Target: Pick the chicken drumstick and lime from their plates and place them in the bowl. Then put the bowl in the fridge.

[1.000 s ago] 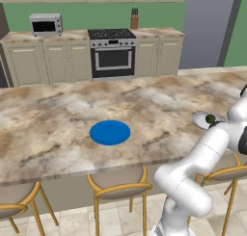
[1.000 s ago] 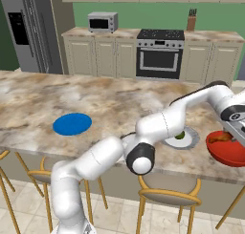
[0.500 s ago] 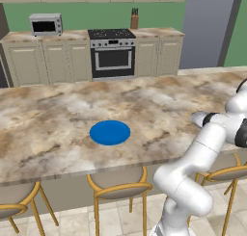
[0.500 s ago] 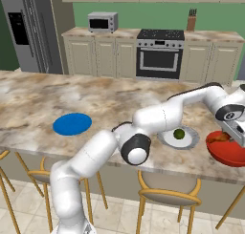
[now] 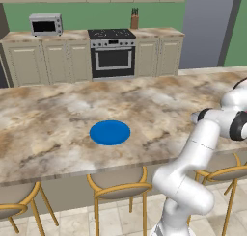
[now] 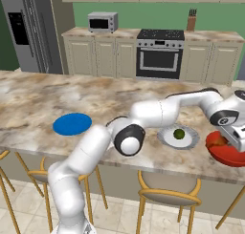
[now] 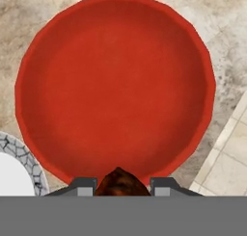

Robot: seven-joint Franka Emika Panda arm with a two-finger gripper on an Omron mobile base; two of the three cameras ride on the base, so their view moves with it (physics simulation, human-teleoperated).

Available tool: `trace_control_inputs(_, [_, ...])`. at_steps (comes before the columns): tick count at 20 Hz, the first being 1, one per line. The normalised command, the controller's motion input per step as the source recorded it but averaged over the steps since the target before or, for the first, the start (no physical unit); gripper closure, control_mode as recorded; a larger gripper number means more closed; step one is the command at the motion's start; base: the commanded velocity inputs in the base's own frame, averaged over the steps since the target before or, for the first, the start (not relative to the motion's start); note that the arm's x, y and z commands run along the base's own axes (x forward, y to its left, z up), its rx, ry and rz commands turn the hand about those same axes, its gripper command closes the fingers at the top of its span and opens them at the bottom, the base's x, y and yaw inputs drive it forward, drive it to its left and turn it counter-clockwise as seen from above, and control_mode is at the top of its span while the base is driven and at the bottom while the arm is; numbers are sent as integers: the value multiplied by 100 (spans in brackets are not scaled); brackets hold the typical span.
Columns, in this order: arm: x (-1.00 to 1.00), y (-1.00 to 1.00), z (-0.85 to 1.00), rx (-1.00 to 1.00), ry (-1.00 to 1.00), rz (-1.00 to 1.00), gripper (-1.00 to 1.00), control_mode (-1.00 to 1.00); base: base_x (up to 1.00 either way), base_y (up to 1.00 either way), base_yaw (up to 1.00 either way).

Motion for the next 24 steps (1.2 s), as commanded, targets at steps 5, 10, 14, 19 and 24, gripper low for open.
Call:
trace_control_inputs(5, [3,-5,-9,0,0,0,100,-100,0,0,0])
trace_control_inputs(10, [1,-12,-3,0,2,0,100,-100,0,0,0])
trace_control_inputs(14, [5,-14,-4,0,6,0,100,-100,0,0,0])
trace_control_inputs(19, [7,-15,-2,0,6,0,100,-100,0,0,0])
trace_control_inputs(24, [5,-16,0,0,4,0,100,-100,0,0,0])
